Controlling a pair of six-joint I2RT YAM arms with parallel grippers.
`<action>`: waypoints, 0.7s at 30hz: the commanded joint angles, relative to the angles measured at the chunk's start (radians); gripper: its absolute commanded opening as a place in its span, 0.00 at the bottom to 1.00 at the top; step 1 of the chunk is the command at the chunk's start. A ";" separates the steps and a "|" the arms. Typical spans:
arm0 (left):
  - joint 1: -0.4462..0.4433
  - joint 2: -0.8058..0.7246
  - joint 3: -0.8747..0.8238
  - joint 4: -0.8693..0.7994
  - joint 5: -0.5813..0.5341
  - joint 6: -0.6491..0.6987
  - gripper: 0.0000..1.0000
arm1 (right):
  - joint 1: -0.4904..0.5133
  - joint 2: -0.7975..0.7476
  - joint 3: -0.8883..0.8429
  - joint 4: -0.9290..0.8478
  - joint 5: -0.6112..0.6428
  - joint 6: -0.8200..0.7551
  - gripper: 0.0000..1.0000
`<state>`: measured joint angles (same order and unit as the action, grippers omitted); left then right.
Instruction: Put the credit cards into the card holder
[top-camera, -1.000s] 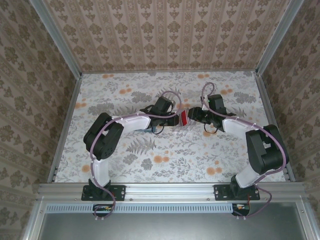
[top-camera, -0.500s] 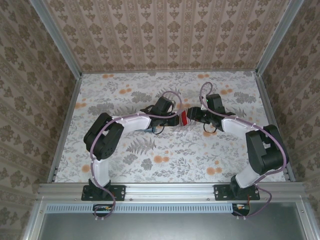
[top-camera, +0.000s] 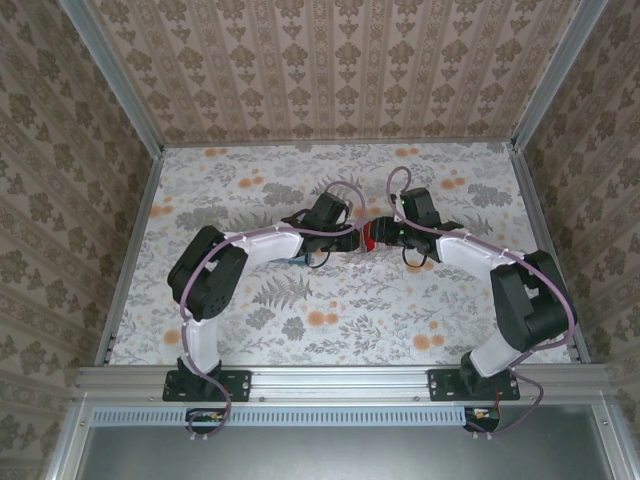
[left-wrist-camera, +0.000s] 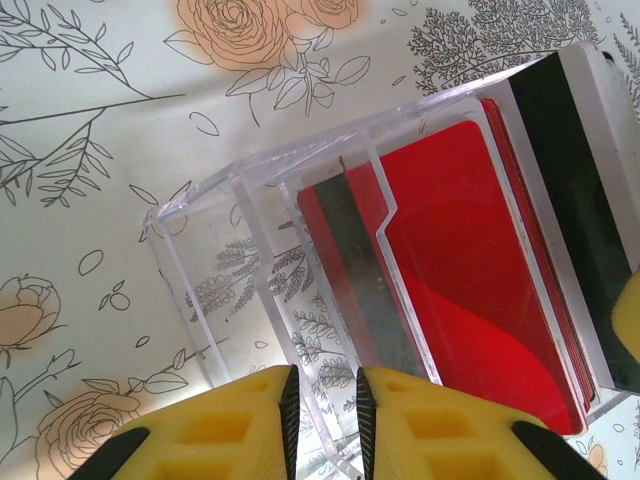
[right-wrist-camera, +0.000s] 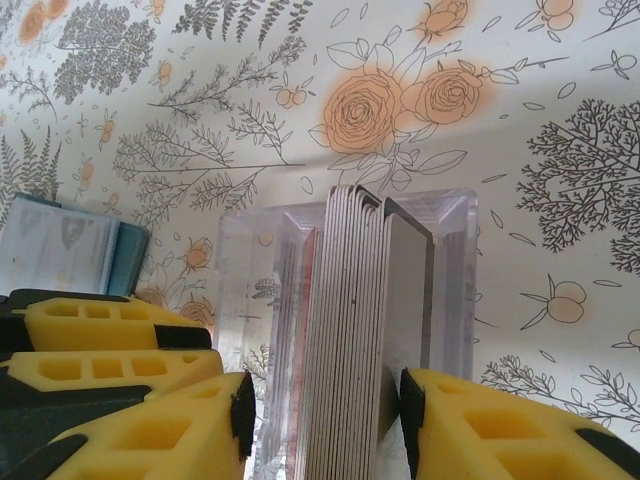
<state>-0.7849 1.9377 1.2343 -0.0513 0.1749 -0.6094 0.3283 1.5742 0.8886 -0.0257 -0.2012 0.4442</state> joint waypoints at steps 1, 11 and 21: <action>-0.010 0.009 0.019 -0.005 -0.005 -0.007 0.25 | 0.005 -0.062 -0.031 0.031 0.022 -0.017 0.45; -0.009 0.004 0.022 -0.011 -0.006 -0.006 0.26 | 0.005 -0.078 -0.042 0.044 0.022 -0.015 0.43; -0.010 0.003 0.027 -0.016 -0.008 -0.001 0.25 | 0.002 -0.089 -0.047 0.007 0.127 -0.004 0.44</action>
<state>-0.7849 1.9377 1.2343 -0.0521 0.1745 -0.6094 0.3283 1.5154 0.8555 -0.0010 -0.1364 0.4446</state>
